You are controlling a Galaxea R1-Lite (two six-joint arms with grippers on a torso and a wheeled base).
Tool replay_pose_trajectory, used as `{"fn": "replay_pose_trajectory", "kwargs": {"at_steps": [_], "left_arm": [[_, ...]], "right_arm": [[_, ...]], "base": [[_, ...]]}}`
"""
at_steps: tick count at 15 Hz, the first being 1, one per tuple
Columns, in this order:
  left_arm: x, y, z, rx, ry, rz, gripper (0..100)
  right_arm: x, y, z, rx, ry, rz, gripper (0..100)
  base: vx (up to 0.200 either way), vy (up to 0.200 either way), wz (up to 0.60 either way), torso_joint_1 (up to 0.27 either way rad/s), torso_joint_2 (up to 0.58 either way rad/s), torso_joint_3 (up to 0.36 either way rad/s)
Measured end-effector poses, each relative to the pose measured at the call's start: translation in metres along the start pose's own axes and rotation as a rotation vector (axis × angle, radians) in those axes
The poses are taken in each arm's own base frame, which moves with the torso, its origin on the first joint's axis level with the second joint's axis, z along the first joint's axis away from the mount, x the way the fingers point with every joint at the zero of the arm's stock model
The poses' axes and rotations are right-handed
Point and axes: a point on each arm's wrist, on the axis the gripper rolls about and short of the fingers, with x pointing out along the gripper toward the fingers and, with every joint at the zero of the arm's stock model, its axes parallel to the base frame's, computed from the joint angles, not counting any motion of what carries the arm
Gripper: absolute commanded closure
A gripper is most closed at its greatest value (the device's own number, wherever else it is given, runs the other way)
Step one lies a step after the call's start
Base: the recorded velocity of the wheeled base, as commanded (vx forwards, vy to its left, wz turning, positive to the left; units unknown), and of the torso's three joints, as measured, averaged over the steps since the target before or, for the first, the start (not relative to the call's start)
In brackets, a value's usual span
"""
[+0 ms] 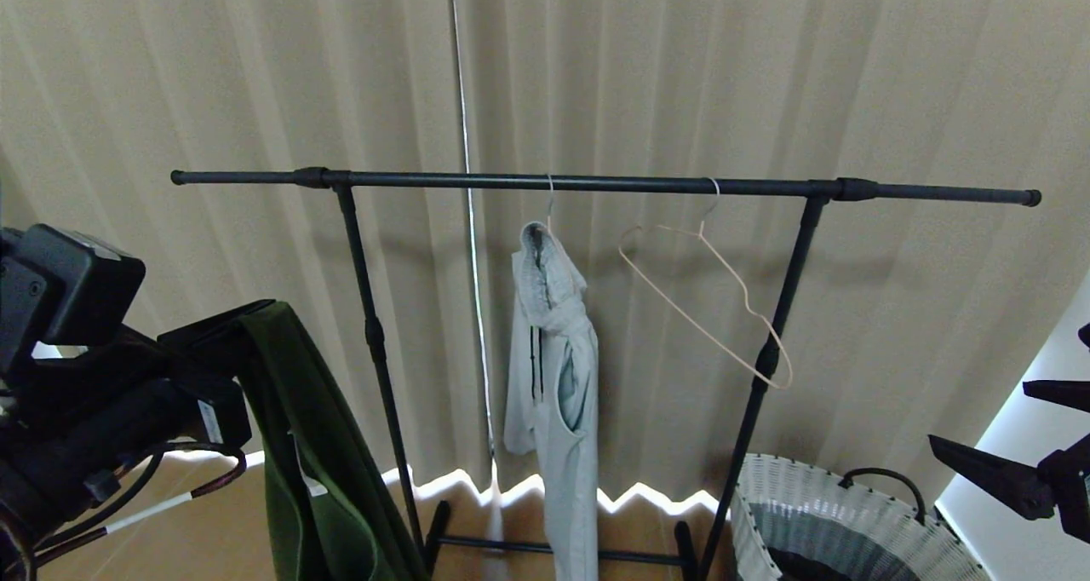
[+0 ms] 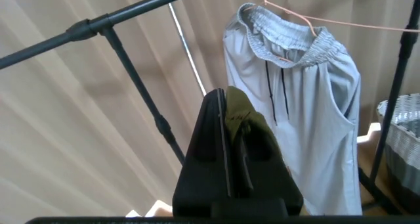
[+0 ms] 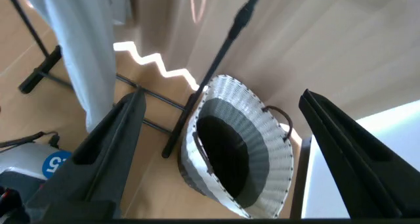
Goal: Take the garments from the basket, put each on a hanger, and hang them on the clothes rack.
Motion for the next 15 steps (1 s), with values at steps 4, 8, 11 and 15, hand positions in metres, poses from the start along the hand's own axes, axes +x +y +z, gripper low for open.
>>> {"fn": "replay_pose_trajectory", "kwargs": {"at_steps": [4,8,11,15], "left_arm": [[0.0,0.0,-0.001,0.0,0.002,-0.001,100],[-0.001,-0.001,-0.001,0.0,0.005,-0.002,100],[-0.001,-0.002,-0.004,0.001,0.014,-0.007,100],[0.001,-0.003,-0.008,0.002,0.032,-0.014,100]], "right_arm": [[0.003,0.001,0.002,-0.006,0.003,0.006,0],[0.004,0.002,0.002,-0.008,0.009,0.011,0],[0.005,0.004,0.002,-0.018,0.01,0.024,0],[0.014,0.006,0.007,-0.029,0.03,0.048,0]], "base": [[0.2,0.0,0.0,0.009,0.0,0.0],[0.2,0.0,0.0,0.006,0.0,0.001],[0.2,0.0,0.0,0.004,0.0,0.001],[0.1,0.0,0.0,0.001,0.0,0.001]]}}
